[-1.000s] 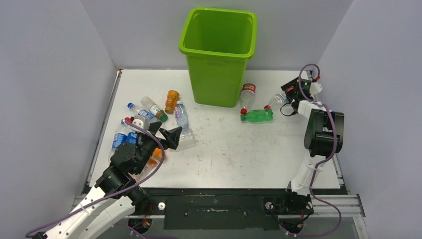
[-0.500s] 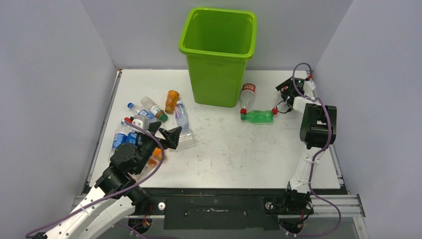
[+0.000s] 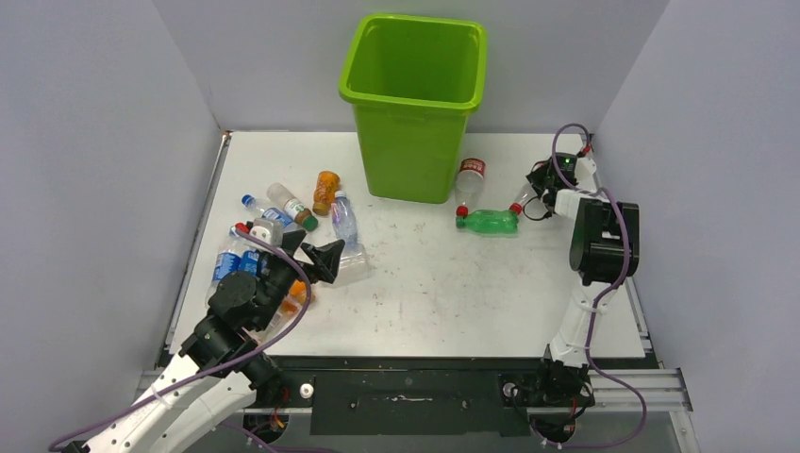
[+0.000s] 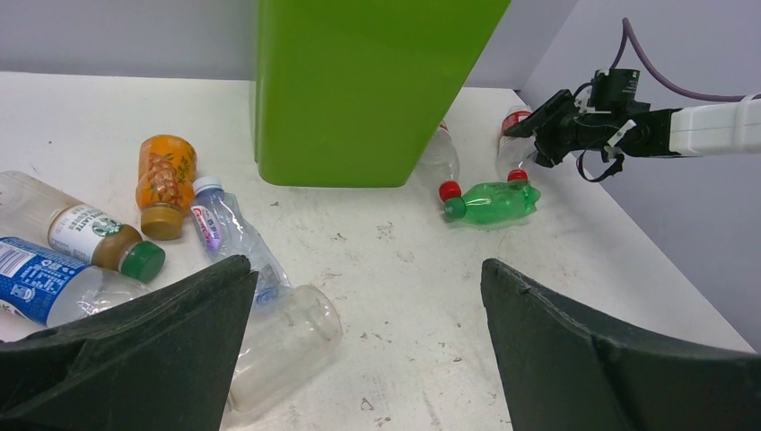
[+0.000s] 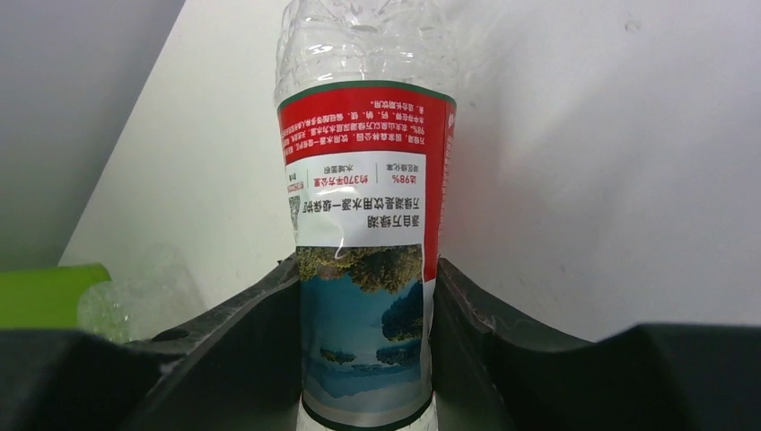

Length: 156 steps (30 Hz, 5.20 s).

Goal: Put the plastic bottles in the bin
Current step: Pick up the plastic bottle at the center of the board, then place the plastic bottle in the trash bin.

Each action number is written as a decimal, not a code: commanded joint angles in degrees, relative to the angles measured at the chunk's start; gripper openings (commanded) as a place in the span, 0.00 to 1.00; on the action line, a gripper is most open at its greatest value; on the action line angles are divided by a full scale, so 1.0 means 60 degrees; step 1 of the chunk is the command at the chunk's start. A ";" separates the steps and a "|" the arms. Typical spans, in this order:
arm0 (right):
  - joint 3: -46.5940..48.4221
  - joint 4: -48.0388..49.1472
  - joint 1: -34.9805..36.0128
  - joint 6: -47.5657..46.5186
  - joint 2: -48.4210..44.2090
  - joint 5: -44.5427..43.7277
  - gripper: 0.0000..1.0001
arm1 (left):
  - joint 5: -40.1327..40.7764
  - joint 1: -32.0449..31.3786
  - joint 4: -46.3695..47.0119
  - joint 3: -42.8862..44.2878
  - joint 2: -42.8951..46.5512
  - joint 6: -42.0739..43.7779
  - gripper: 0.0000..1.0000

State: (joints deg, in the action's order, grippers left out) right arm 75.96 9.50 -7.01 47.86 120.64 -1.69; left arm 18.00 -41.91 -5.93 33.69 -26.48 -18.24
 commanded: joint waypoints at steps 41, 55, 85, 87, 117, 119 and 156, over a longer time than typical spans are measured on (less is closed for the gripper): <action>-0.9860 1.0110 0.8570 0.1559 -1.2168 0.1637 0.31 | -0.4610 -0.2946 1.0581 -0.1564 -0.5019 -0.3820 0.96; -0.9198 1.1446 0.9678 0.1108 -1.0897 0.1301 0.29 | -0.4615 -0.3469 0.9966 -0.1353 -0.5492 -0.3670 0.90; -0.2898 -0.4426 1.0110 -0.4711 -1.4993 0.0542 0.90 | -0.0543 -0.3678 -0.4913 0.4621 -0.2351 0.6742 0.00; -0.2263 -0.5224 1.0111 -0.4779 -1.4530 0.0187 0.90 | -0.0131 -0.3903 -0.5115 0.4478 -0.2599 0.8195 0.00; -0.1531 -0.8309 1.0110 -0.6477 -1.1071 0.3217 0.90 | 0.2989 -0.6705 0.0203 0.2389 -0.3298 1.8675 0.00; -0.1640 -0.8321 1.0106 -0.6560 -1.0952 0.3805 0.90 | 0.2767 -0.6725 0.0327 0.2338 -0.3211 1.8630 0.00; -0.5904 -0.1771 1.0111 -0.5368 -1.5807 0.1465 0.35 | 0.0712 -0.6447 0.2556 0.1938 -0.1636 0.5703 0.96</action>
State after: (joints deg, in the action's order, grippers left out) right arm 43.99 -13.21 53.95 14.15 25.89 10.72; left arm 31.59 -82.15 6.59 40.01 -36.07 50.89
